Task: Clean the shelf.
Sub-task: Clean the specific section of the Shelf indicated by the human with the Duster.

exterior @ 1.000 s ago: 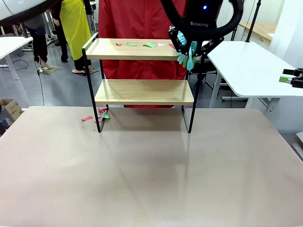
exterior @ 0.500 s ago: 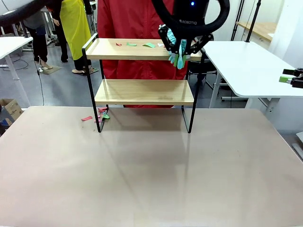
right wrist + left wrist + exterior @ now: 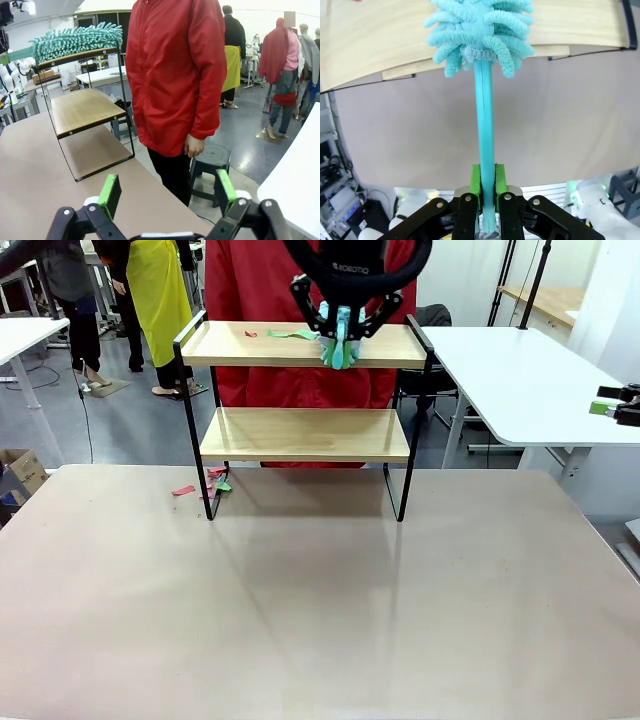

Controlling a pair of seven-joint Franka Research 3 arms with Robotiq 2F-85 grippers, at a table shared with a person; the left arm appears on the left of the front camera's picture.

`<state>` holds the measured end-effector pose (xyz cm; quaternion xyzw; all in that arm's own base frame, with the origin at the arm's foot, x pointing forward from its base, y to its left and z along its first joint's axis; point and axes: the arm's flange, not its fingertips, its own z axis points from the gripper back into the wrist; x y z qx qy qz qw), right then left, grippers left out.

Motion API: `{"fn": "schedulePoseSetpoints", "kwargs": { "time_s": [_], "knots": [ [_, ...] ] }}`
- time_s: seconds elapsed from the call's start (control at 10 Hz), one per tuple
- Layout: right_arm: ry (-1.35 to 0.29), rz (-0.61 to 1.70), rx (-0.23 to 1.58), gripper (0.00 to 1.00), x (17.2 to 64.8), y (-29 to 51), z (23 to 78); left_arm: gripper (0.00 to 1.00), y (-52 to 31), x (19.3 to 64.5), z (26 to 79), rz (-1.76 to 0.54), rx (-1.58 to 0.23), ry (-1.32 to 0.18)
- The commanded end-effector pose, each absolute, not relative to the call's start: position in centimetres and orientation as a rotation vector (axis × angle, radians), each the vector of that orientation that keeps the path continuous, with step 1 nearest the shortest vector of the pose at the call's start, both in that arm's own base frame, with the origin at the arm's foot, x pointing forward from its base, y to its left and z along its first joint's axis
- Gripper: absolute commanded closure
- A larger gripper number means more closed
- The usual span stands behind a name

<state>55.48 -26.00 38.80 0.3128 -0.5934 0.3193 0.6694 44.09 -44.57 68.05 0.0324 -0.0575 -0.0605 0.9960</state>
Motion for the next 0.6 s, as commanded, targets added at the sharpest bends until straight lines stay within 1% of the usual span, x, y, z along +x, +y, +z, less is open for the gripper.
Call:
{"fn": "schedulePoseSetpoints", "kwargs": {
  "time_s": [0.0, 0.5],
  "knots": [
    [-1.338, 0.722, 0.704, 0.0, 55.5, -25.8, 39.0, 0.87, -41.9, 43.5, 67.2, -0.117, 0.078, -0.074],
    [-1.338, 0.722, 0.704, 0.0, 55.5, -25.8, 39.0, 0.87, -36.8, 43.9, 66.2, -0.069, 0.128, -0.029]
  ]
}}
